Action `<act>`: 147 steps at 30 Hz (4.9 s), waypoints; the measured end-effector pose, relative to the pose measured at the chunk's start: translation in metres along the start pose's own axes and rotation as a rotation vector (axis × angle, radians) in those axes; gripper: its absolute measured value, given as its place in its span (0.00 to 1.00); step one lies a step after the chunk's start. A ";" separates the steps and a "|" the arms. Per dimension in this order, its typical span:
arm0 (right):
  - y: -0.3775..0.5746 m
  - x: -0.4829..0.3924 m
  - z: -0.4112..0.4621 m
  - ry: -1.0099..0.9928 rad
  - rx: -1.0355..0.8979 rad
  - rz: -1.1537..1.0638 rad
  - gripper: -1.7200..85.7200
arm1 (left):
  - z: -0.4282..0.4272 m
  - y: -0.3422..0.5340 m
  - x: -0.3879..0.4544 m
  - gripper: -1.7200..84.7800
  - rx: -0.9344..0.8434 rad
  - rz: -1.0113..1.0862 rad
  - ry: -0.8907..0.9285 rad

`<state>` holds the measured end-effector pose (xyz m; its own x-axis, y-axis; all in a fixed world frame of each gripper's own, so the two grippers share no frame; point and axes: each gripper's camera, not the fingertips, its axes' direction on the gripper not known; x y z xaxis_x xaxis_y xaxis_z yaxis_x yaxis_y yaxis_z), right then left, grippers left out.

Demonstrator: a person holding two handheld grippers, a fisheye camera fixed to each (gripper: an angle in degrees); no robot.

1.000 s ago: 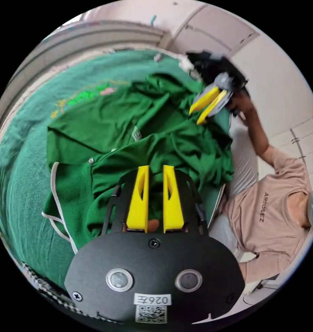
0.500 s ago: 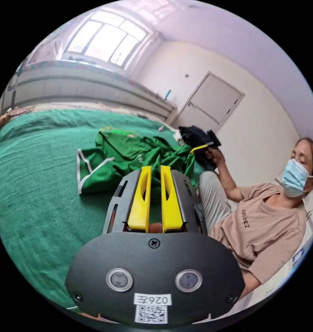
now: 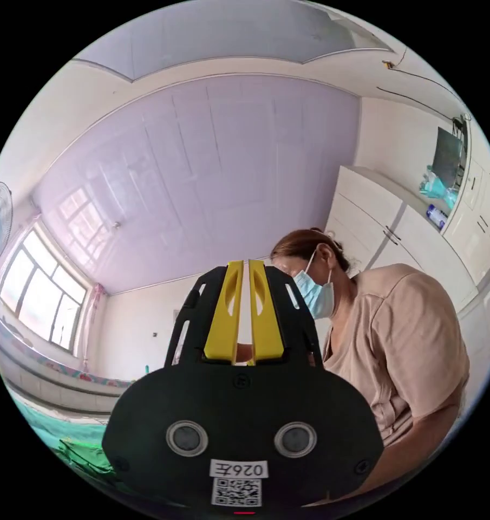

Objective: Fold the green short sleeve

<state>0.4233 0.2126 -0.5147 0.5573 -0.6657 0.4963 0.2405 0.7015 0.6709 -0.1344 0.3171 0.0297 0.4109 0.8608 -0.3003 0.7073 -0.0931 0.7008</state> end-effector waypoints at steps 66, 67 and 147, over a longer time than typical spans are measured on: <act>-0.036 0.158 0.027 0.629 -0.864 0.590 0.00 | 0.013 -0.023 -0.132 0.01 -0.785 -0.509 -0.586; -0.060 0.146 0.028 0.603 -0.801 0.560 0.00 | 0.024 -0.039 -0.136 0.01 -0.782 -0.481 -0.588; 0.134 0.278 0.119 0.820 -1.216 0.643 0.01 | -0.088 0.051 -0.299 0.01 -1.337 -1.006 -0.511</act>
<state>0.5161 0.0909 -0.2212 0.9708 -0.1642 -0.1748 0.0453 0.8412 -0.5388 -0.2721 0.0991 0.2121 0.4585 0.0642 -0.8864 -0.0325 0.9979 0.0555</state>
